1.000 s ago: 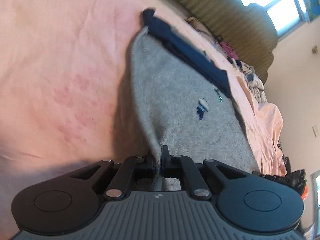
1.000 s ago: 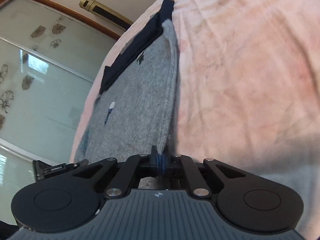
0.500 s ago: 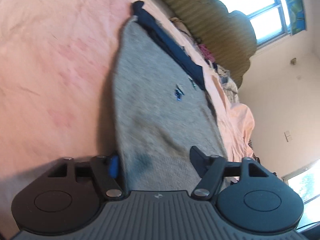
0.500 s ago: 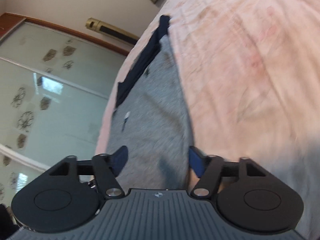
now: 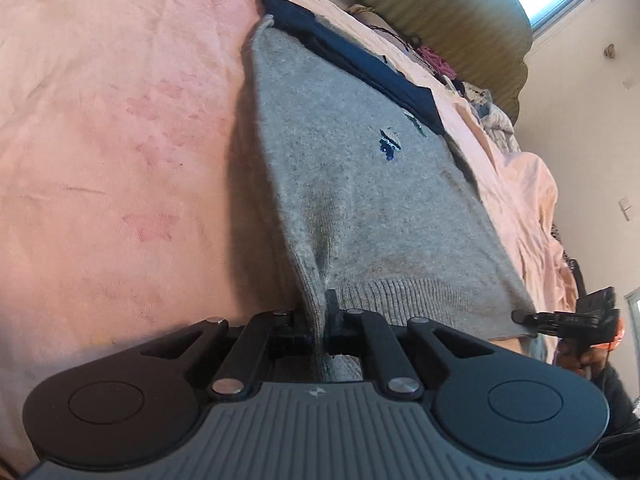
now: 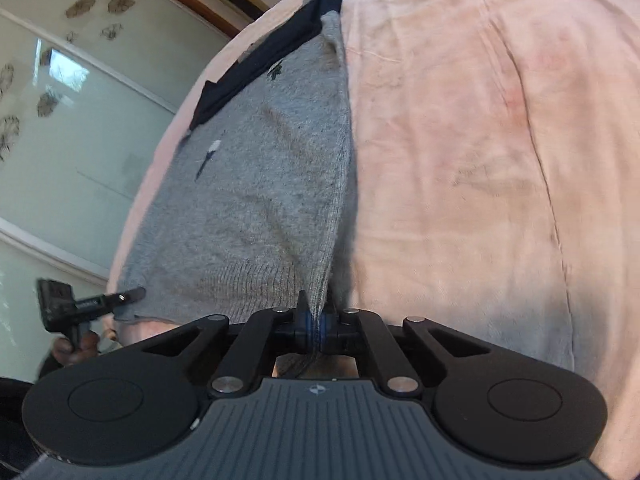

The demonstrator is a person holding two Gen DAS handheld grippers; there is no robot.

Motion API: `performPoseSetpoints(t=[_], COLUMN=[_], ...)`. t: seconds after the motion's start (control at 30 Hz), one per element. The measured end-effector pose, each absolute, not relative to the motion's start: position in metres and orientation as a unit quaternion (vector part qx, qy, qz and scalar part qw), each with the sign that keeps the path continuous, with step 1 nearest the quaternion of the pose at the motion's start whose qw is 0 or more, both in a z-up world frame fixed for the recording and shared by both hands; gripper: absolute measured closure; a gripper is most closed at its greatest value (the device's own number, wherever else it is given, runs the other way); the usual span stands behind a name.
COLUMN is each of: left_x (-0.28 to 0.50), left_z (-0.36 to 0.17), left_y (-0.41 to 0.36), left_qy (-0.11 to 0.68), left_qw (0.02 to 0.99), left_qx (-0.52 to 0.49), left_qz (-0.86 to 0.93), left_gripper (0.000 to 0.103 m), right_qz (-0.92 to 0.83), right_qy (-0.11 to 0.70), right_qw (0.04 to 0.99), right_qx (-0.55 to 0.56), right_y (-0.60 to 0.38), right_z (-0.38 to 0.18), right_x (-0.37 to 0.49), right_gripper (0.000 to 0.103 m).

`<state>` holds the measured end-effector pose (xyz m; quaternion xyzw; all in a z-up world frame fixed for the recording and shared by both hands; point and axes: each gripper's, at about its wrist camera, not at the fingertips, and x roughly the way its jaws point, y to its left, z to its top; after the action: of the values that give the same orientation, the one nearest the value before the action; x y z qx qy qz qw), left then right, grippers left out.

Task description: Fold small clothes

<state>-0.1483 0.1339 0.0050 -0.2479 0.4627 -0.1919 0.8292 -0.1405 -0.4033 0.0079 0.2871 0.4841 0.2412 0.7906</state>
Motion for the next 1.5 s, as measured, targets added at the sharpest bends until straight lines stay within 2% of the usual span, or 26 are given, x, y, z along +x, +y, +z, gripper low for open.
performPoseSetpoints(t=[0.07,0.1,0.13,0.2,0.23,0.27,0.3,0.33,0.37,0.4,0.43,0.5,0.7,0.8,0.93,1.23,1.4,1.5], left_x=[-0.153,-0.155,-0.156,-0.151,-0.143,-0.131,-0.117,-0.102,-0.087,-0.071,-0.056,-0.024,0.035,0.023,0.021,0.022,0.016,0.009], left_z=[0.009,0.013,0.021,0.044,0.057,0.069,0.080,0.087,0.091,0.090,0.086,0.071,0.015,0.007,0.008,0.007,0.008,0.009], left_y=[0.148,0.158,0.171,0.188,0.189,0.182,0.170,0.155,0.137,0.119,0.101,0.060,-0.002,-0.003,0.000,-0.007,-0.003,-0.001], left_qy=[0.461,0.458,0.449,0.411,0.387,0.363,0.340,0.320,0.300,0.281,0.267,0.261,0.348,0.336,0.336,0.342,0.347,0.350], left_qw=[0.830,0.835,0.843,0.869,0.886,0.902,0.918,0.929,0.938,0.945,0.949,0.956,0.937,0.941,0.941,0.939,0.937,0.936], left_qx=[-0.250,-0.247,-0.247,-0.247,-0.235,-0.218,-0.197,-0.180,-0.170,-0.168,-0.169,-0.136,-0.036,0.006,0.010,0.026,0.029,0.029], left_qz=[-0.191,-0.182,-0.165,-0.122,-0.099,-0.079,-0.059,-0.039,-0.028,-0.022,-0.014,-0.022,-0.023,-0.029,-0.038,-0.029,-0.030,-0.026], left_gripper=[0.095,0.095,0.094,0.094,0.094,0.093,0.086,0.069,0.057,0.030,0.025,0.025,0.026,0.025,0.023,0.018,0.016,0.015], right_qz=[0.235,0.241,0.244,0.215,0.198,0.197,0.196,0.187,0.179,0.179,0.183,0.178,0.104,0.087,0.064,0.056,0.069,0.066], right_qy=[0.474,0.469,0.464,0.425,0.394,0.365,0.338,0.316,0.301,0.292,0.284,0.278,0.334,0.330,0.330,0.325,0.333,0.337], right_qw=[0.795,0.796,0.797,0.821,0.838,0.850,0.860,0.870,0.878,0.883,0.889,0.904,0.935,0.940,0.942,0.944,0.940,0.939], right_qx=[0.298,0.298,0.299,0.314,0.322,0.326,0.328,0.329,0.327,0.321,0.309,0.272,0.066,-0.004,-0.001,0.001,-0.019,-0.011], right_y=[-0.404,-0.405,-0.409,-0.423,-0.427,-0.427,-0.423,-0.415,-0.403,-0.386,-0.368,-0.326,-0.223,-0.205,-0.225,-0.229,-0.228,-0.236], right_z=[0.008,0.009,0.013,0.028,0.039,0.050,0.060,0.069,0.074,0.077,0.078,0.073,0.027,0.009,0.008,0.010,0.005,0.008], right_x=[-0.144,-0.146,-0.149,-0.149,-0.144,-0.136,-0.124,-0.108,-0.089,-0.069,-0.048,-0.007,0.074,0.077,0.069,0.034,0.011,0.007], right_gripper=[0.096,0.085,0.079,0.031,0.027,0.028,0.028,0.027,0.024,0.018,0.017,0.016,0.018,0.011,0.007,0.007,0.000,0.000])
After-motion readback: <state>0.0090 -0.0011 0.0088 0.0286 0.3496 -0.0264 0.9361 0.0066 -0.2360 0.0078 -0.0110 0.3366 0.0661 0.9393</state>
